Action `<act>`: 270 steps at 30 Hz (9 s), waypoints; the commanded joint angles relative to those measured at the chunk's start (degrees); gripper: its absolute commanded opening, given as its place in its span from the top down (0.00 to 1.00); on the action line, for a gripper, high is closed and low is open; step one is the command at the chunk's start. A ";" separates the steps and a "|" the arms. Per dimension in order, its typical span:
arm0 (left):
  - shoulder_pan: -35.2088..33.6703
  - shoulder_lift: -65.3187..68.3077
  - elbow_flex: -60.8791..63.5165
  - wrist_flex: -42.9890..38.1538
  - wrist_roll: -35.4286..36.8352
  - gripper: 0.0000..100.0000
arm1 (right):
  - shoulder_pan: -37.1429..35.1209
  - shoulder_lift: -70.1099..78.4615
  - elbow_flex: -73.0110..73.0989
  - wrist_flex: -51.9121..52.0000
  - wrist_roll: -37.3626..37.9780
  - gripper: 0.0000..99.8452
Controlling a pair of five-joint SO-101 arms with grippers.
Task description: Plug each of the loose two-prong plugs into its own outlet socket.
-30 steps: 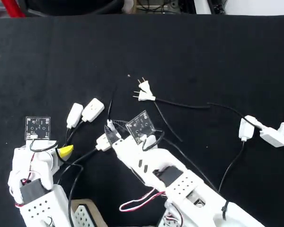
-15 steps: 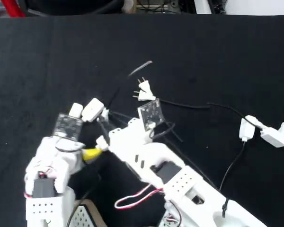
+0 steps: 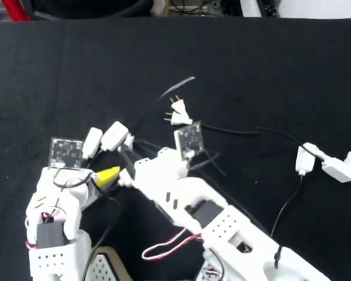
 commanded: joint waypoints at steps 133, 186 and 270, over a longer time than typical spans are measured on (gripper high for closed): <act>-11.38 -0.35 -1.63 13.19 -12.40 0.54 | 20.84 32.57 -36.26 64.26 29.27 0.99; -11.38 -0.35 -1.63 13.19 -12.48 0.54 | 99.16 33.63 -40.22 39.21 63.12 0.74; -10.15 -0.35 2.15 10.20 -16.44 0.54 | 29.01 66.07 -62.11 41.41 -53.54 0.87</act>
